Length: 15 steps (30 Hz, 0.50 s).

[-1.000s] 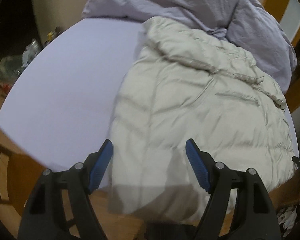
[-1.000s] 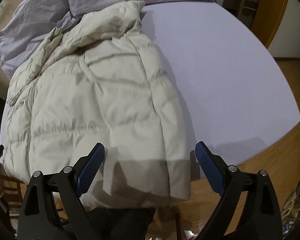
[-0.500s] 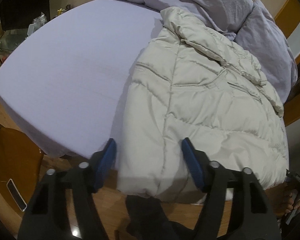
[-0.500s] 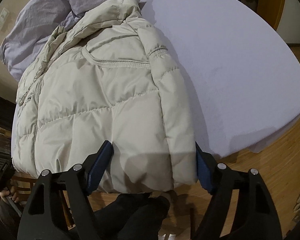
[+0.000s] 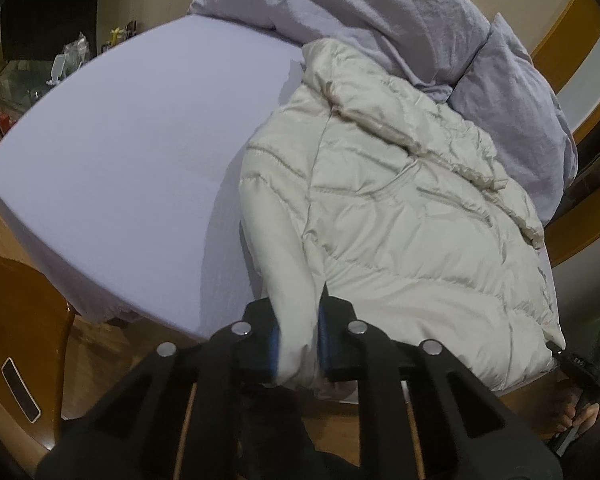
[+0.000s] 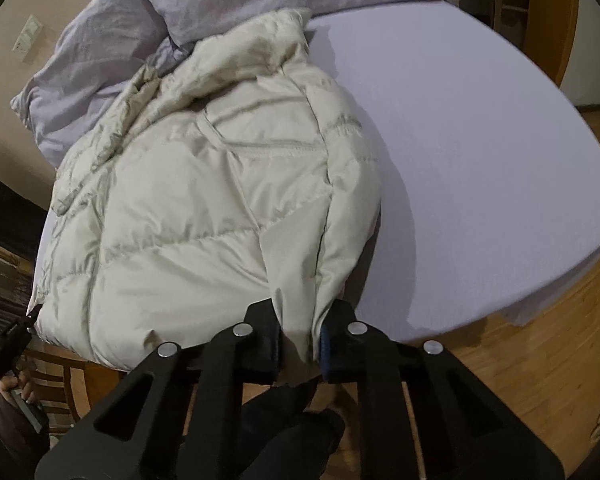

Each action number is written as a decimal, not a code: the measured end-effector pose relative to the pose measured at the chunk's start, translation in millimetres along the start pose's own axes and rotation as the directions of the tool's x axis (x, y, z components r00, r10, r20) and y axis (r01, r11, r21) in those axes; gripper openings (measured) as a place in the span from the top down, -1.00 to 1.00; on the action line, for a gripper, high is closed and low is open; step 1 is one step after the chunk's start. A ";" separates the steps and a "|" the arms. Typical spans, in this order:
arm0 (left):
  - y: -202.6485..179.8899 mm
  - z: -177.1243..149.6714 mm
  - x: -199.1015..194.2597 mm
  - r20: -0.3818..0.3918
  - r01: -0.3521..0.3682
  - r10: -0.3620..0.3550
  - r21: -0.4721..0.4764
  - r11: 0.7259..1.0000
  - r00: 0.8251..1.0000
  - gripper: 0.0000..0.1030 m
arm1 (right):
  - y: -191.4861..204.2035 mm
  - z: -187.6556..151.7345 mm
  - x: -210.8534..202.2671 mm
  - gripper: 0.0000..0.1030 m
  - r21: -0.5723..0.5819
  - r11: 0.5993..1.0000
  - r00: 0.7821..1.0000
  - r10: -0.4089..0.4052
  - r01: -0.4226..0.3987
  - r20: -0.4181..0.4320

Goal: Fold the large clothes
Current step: 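Lift the side edge with both grippers and fold it over the body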

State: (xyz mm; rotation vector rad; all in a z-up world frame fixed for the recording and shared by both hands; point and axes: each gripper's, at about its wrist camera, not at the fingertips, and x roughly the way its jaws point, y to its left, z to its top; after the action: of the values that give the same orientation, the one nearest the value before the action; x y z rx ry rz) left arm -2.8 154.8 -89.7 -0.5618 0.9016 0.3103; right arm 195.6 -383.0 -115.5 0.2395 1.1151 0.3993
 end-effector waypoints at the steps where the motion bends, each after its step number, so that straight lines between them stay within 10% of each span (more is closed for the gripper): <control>1: -1.8 2.9 -2.8 0.006 0.000 0.000 0.005 1.000 1.000 0.73 | 2.9 2.7 -1.9 0.75 0.001 1.000 1.000 0.002 -0.002 0.010; 15: -48.8 89.1 -31.3 0.147 -0.005 -0.008 0.090 0.996 0.989 0.78 | 41.0 80.7 -28.6 0.76 -0.057 0.998 0.988 0.020 -0.012 0.154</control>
State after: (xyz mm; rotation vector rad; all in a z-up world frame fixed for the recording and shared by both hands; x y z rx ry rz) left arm 60.0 166.0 -4.7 -0.4502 0.7683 0.3044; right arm 249.9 -357.2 -42.0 0.2264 0.9490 0.4188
